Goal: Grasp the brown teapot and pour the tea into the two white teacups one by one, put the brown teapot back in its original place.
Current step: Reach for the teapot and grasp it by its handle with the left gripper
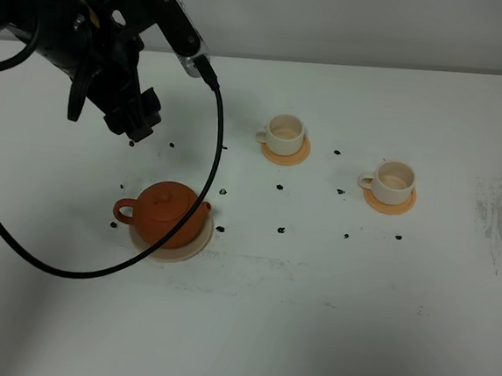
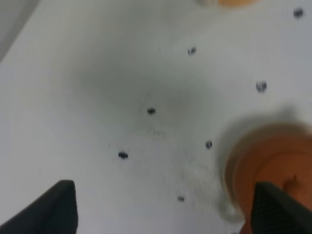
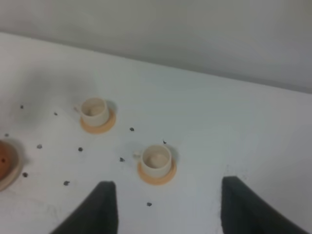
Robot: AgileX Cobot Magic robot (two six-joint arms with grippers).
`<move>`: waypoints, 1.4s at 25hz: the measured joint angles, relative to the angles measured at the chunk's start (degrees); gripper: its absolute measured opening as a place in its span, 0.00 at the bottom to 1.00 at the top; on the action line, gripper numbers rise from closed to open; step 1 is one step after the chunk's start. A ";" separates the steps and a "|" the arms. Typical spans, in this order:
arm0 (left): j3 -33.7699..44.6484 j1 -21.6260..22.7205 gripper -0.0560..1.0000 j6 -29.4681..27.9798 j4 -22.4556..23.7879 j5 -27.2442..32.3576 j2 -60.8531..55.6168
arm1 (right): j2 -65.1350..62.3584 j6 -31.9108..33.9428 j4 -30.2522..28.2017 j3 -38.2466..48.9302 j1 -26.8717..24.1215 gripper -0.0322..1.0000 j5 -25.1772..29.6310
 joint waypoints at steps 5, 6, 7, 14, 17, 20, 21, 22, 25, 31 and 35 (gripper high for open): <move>0.00 -0.31 0.75 0.80 2.35 2.00 0.00 | -10.00 2.38 0.00 6.86 0.00 0.50 -1.05; 0.00 -0.33 0.75 1.68 2.73 1.73 0.00 | -11.76 2.57 0.00 8.15 0.00 0.50 -1.05; 0.00 -0.38 0.75 2.47 2.91 1.27 0.00 | -13.29 2.69 0.06 9.30 0.00 0.50 -1.05; 0.00 -0.56 0.75 3.97 3.97 0.63 -1.89 | -17.53 2.97 0.43 12.50 0.00 0.50 -1.58; 0.00 -0.56 0.75 2.89 3.97 2.56 -5.46 | -17.53 2.97 1.30 12.68 0.00 0.50 -0.31; 1.71 -0.56 0.75 1.79 3.97 4.82 -8.64 | -18.10 2.97 1.57 13.59 0.00 0.50 0.20; 3.15 -0.56 0.75 1.72 4.20 5.21 -9.72 | -18.79 2.97 1.57 14.37 0.00 0.50 0.20; 4.56 -0.56 0.75 1.72 4.65 5.27 -10.33 | -19.84 2.97 1.57 15.16 0.00 0.50 -0.18; 9.87 -0.56 0.75 1.67 7.76 2.41 -12.61 | -23.42 2.97 1.57 17.98 0.00 0.50 -1.38; 14.98 -0.56 0.73 0.33 9.95 -2.58 -21.13 | -27.42 3.54 1.57 21.85 0.00 0.50 0.34; 15.28 -0.56 0.68 -4.19 10.35 1.24 -23.52 | -29.67 3.90 1.57 22.95 0.00 0.50 2.51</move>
